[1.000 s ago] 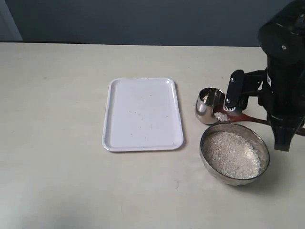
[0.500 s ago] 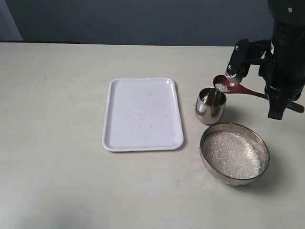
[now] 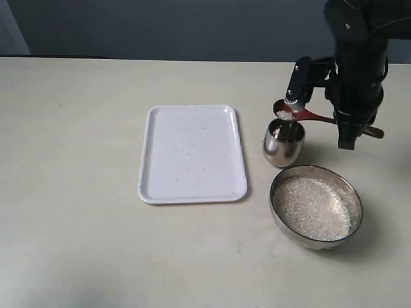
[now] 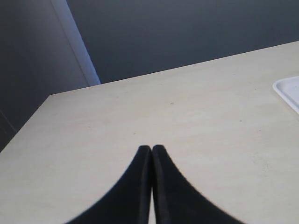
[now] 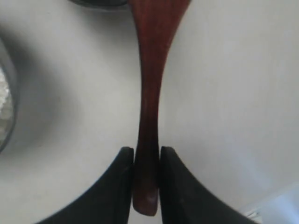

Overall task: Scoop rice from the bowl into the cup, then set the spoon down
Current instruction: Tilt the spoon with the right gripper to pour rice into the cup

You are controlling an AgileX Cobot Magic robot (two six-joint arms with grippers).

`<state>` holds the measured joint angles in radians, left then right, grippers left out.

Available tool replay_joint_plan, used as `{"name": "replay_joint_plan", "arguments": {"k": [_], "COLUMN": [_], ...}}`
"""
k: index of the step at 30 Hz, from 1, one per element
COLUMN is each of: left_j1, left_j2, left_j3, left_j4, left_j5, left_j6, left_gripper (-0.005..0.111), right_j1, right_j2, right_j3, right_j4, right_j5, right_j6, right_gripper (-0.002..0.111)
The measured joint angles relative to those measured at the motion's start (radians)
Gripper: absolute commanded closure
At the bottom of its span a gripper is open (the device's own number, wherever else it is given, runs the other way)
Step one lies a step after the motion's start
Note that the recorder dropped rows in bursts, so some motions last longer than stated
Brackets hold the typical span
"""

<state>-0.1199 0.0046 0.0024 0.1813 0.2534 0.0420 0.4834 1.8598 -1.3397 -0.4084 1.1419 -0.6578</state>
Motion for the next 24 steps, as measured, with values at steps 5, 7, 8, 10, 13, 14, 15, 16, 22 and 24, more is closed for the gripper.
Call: {"name": "replay_joint_plan", "arguments": {"k": [5, 7, 8, 10, 13, 14, 15, 16, 22, 24], "left_j1": [0.0, 0.0, 0.0, 0.0, 0.0, 0.0, 0.0, 0.0, 0.0, 0.0], "left_j2": [0.0, 0.0, 0.0, 0.0, 0.0, 0.0, 0.0, 0.0, 0.0, 0.0], "left_j3": [0.0, 0.0, 0.0, 0.0, 0.0, 0.0, 0.0, 0.0, 0.0, 0.0], "left_j4": [0.0, 0.0, 0.0, 0.0, 0.0, 0.0, 0.0, 0.0, 0.0, 0.0], "left_j5": [0.0, 0.0, 0.0, 0.0, 0.0, 0.0, 0.0, 0.0, 0.0, 0.0], "left_j6": [0.0, 0.0, 0.0, 0.0, 0.0, 0.0, 0.0, 0.0, 0.0, 0.0], "left_gripper": [0.106, 0.106, 0.106, 0.106, 0.106, 0.106, 0.106, 0.106, 0.106, 0.106], "right_j1": [0.0, 0.0, 0.0, 0.0, 0.0, 0.0, 0.0, 0.0, 0.0, 0.0], "right_j2": [0.02, 0.022, 0.024, 0.031, 0.033, 0.033, 0.033, 0.033, 0.033, 0.033], "right_j3": [-0.006, -0.006, -0.006, -0.006, -0.006, -0.006, -0.006, -0.006, -0.006, -0.006], "right_j4": [-0.103, -0.129, -0.133, -0.137, -0.137, -0.137, -0.137, -0.137, -0.135, -0.135], "right_j5": [-0.019, -0.027, -0.029, -0.034, -0.036, -0.038, -0.038, -0.038, -0.034, -0.027], "right_j6": [0.016, 0.025, 0.026, 0.029, 0.029, 0.032, 0.032, 0.032, 0.053, 0.064], "right_gripper": [0.109, 0.109, 0.109, 0.109, 0.109, 0.109, 0.109, 0.109, 0.109, 0.109]}}
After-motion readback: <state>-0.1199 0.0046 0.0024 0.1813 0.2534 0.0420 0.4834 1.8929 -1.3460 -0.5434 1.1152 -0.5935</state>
